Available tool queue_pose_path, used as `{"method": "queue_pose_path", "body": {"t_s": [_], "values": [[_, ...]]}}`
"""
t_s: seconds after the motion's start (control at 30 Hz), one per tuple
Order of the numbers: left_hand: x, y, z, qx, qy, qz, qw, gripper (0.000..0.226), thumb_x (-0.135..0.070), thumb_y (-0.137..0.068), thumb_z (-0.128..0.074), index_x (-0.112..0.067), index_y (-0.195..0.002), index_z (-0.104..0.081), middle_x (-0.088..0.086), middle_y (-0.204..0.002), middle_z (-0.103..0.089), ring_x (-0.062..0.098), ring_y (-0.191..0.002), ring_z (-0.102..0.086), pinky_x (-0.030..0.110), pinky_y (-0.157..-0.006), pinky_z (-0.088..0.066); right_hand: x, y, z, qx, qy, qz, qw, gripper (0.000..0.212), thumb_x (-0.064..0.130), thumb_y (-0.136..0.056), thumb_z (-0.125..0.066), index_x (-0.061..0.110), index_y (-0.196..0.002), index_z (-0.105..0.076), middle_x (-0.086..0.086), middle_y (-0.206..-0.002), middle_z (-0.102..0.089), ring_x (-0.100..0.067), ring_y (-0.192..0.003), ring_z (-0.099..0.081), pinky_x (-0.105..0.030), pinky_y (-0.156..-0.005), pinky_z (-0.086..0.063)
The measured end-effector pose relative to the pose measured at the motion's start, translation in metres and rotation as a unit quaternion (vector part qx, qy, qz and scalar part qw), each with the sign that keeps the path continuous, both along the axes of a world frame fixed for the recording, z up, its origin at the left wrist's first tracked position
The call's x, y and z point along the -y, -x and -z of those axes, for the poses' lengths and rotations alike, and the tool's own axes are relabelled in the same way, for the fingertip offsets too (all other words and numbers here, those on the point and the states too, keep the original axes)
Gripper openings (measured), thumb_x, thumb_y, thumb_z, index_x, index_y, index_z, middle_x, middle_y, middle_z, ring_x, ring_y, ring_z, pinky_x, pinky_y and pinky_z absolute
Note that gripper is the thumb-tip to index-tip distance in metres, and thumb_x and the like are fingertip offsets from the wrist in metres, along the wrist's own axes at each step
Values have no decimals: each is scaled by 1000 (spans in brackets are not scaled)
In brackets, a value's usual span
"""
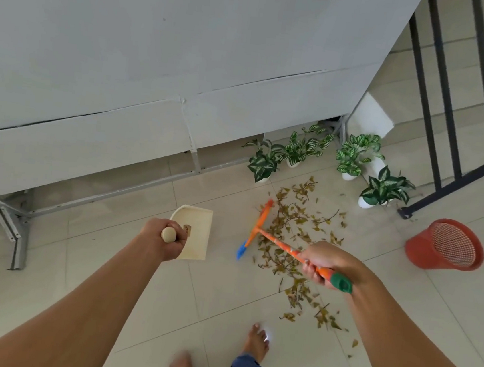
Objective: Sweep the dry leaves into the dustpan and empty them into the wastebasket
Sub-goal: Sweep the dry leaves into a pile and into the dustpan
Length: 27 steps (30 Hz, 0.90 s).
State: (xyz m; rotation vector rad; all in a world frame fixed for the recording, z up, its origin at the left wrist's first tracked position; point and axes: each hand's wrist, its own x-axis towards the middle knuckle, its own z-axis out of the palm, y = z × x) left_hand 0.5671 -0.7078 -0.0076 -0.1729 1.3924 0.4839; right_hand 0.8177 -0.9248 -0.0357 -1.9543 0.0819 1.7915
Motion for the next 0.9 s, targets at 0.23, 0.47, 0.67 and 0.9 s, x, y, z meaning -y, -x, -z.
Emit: {"method": "queue_pose_path", "body": {"t_s": [0.23, 0.47, 0.67, 0.9], "values": [[6, -47, -7, 5, 3, -24, 1000, 17, 6, -97, -45, -3, -84, -50, 9, -46, -49, 9, -37, -40, 14, -32, -39, -20, -33, 18, -45, -47, 28, 998, 17, 12, -101, -43, 4, -116, -47, 1, -61, -48, -4, -40, -42, -16, -30, -37], [17, -73, -6, -3, -4, 5, 1000, 17, 5, -98, -48, -4, -84, -48, 12, -39, -47, 10, -32, -40, 15, -32, -39, -6, -51, 20, -57, -18, 90, 994, 16, 10, -101, -38, 7, -101, -54, 1, -61, -45, -5, -35, -44, -17, -28, -39], [15, -88, 2, -6, 3, 3, 1000, 18, 8, -95, -45, -5, -84, -49, 7, -42, -46, 11, -31, -39, 13, -31, -37, 7, -58, 1, -56, -31, 20, 998, 14, 12, -100, -43, 9, -111, -51, 3, -58, -48, -4, -40, -43, -16, -31, -39], [11, -84, -4, -46, -18, 2, 999, 13, 8, -94, -47, -3, -96, -54, 8, -70, -50, 10, -45, -42, 12, -31, -38, -65, -52, 37, -41, -59, 13, 997, 22, 13, -100, -40, 7, -119, -48, 1, -62, -48, -3, -38, -42, -16, -29, -35]]}}
